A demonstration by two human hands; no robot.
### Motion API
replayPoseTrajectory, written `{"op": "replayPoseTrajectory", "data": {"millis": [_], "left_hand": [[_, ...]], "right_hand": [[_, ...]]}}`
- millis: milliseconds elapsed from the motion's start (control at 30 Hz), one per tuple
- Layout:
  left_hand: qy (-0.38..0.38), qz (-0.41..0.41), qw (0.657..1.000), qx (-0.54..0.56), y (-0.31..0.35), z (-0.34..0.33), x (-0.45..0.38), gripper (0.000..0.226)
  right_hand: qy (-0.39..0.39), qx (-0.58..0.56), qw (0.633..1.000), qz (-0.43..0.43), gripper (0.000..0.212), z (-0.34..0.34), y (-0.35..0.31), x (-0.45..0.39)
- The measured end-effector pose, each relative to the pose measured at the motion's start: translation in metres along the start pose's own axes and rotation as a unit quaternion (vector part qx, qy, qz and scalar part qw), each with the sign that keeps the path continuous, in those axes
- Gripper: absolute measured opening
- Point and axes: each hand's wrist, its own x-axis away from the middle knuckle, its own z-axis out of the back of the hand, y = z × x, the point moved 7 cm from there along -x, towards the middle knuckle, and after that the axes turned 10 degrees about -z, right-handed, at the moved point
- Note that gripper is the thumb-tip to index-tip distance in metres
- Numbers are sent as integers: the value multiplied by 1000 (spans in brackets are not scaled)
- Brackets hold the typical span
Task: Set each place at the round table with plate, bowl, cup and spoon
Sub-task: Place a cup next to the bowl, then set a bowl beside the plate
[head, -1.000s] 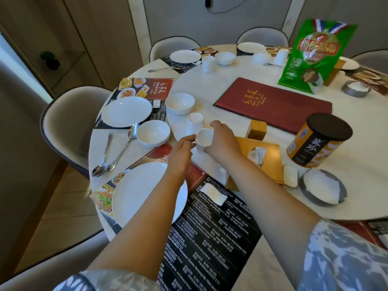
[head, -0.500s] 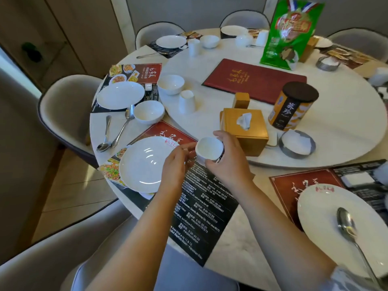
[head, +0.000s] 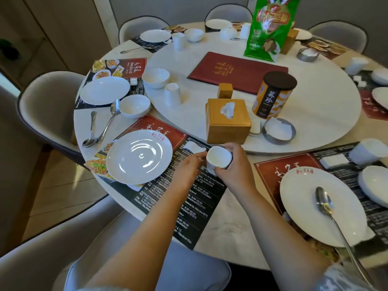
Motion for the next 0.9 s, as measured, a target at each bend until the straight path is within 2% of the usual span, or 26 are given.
{"op": "replayPoseTrajectory", "data": {"millis": [333,433,500,667,900], "left_hand": [[1,-4,1000,-4,-3,-10,-2,37],[-4,-29,999,-28,-3,-2,2,35],[24,-42,998,-29,-1,11,5,32],[113,-48,992,-9,9,67,10,29],[218,-43,975,19,10,150,-25,24]], "right_hand": [[3,22,1000,-1,64,-2,8,-1],[34,64,997,39,60,-3,-3,8],[45,54,995,75,52,-5,-14,15],[-15,-20,995,95,27,-36,-52,20],[-168,-87,981,51,29,-118,-107,-26]]}}
